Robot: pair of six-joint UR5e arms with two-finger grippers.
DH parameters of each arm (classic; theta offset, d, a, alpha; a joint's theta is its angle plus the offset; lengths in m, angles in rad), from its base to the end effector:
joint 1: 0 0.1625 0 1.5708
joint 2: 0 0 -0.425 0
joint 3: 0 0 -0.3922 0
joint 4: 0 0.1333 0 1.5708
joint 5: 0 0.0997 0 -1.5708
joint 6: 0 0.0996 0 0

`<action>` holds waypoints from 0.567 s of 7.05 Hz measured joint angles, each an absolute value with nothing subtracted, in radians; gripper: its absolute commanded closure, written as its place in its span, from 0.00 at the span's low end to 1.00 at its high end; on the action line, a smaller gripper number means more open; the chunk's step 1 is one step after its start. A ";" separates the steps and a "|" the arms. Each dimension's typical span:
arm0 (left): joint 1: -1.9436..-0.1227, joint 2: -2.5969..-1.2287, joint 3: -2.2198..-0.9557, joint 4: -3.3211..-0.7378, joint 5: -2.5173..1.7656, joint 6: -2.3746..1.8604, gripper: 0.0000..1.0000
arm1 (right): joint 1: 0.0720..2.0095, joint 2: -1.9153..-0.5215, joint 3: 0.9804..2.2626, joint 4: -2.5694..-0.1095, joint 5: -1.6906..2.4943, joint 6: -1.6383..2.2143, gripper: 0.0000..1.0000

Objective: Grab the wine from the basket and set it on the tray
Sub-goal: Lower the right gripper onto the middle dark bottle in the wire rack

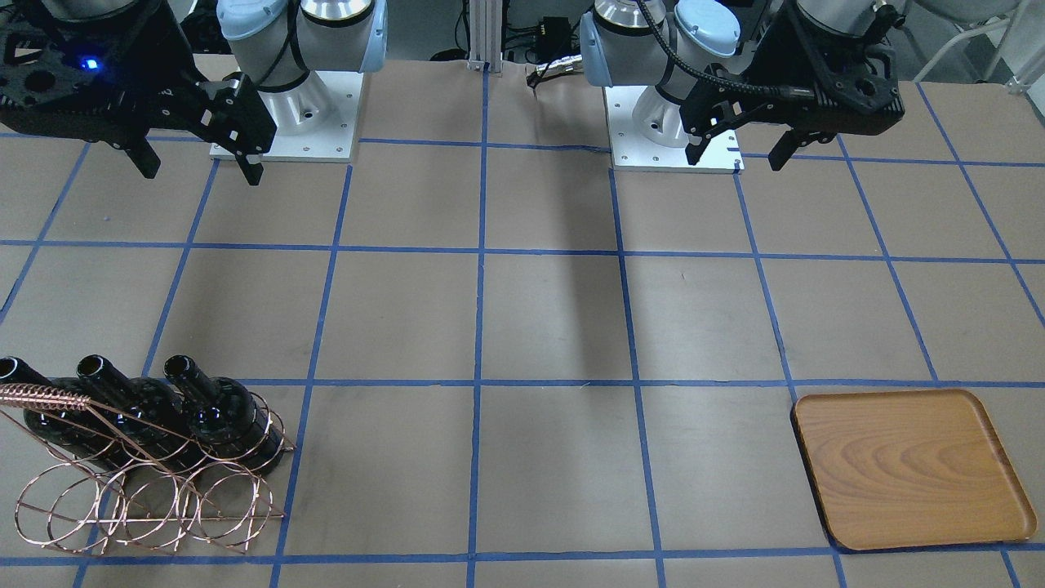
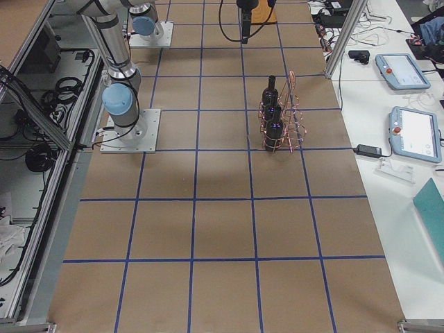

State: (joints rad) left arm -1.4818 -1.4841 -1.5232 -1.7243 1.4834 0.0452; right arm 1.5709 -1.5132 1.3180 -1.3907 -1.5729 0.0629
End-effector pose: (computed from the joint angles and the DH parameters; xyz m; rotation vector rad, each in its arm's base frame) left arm -0.1015 -0.4605 0.5373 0.0681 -3.0523 -0.0203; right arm 0.1331 -0.5104 0.5648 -0.0986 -3.1383 0.0238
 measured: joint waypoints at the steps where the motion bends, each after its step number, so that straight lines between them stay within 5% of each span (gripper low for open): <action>1: -1.482 -1.484 -1.523 -1.724 1.484 0.045 0.00 | 1.571 -1.511 1.318 -1.392 -1.574 0.063 0.00; 4: -1.482 -1.483 -1.523 -1.726 1.486 0.046 0.00 | 1.569 -1.507 1.321 -1.397 -1.580 0.049 0.00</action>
